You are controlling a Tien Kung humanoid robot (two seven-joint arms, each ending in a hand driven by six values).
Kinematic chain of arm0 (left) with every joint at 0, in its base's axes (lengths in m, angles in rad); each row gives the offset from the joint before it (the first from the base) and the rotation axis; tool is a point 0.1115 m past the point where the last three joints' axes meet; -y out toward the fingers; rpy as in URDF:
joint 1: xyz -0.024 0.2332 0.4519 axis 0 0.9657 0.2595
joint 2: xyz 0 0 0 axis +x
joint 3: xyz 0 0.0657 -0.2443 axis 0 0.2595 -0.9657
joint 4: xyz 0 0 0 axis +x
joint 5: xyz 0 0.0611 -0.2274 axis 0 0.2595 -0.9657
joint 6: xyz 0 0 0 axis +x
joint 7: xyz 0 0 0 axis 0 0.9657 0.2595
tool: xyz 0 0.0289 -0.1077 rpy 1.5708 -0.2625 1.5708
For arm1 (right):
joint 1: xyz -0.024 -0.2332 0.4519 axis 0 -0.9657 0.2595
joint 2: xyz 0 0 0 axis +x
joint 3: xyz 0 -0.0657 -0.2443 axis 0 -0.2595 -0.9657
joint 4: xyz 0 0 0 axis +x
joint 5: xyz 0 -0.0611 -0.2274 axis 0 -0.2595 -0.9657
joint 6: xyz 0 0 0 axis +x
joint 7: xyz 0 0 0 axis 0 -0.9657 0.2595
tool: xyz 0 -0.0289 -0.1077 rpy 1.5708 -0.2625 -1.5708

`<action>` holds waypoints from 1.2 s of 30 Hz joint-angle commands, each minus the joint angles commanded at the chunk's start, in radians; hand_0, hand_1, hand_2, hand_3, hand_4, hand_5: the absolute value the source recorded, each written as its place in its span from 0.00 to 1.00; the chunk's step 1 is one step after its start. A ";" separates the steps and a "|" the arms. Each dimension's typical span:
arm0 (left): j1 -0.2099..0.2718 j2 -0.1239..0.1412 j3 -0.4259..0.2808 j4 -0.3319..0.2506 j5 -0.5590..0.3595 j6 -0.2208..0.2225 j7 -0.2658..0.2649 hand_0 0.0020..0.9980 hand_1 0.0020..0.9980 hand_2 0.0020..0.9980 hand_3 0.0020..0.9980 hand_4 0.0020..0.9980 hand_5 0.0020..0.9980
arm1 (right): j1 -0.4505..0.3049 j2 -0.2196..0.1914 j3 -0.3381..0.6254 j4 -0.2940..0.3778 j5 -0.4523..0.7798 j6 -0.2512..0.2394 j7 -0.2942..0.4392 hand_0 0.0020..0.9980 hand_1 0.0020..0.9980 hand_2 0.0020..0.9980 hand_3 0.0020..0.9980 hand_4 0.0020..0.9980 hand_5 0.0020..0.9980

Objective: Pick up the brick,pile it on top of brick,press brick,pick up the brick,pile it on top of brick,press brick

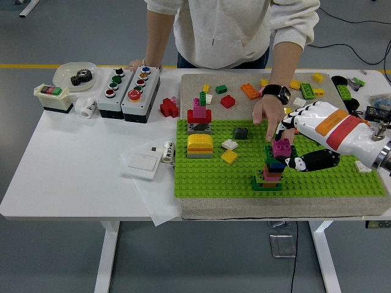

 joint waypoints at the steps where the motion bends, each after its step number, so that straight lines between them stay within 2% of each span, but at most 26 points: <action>1: 0.000 0.000 0.000 0.000 0.000 0.000 0.000 0.45 0.54 0.57 0.62 0.66 0.80 | -0.001 0.000 0.001 0.000 -0.001 0.000 0.000 0.50 0.56 0.60 0.54 0.74 0.48; 29: 0.000 -0.001 0.001 -0.002 -0.002 -0.004 0.001 0.45 0.54 0.57 0.62 0.66 0.80 | -0.039 0.007 0.026 -0.010 -0.011 0.013 -0.003 0.50 0.55 0.60 0.54 0.74 0.48; 36: 0.002 -0.001 -0.001 -0.002 0.002 -0.005 0.002 0.45 0.54 0.57 0.62 0.66 0.80 | -0.046 0.007 0.028 -0.008 -0.014 0.016 -0.004 0.47 0.55 0.60 0.54 0.74 0.48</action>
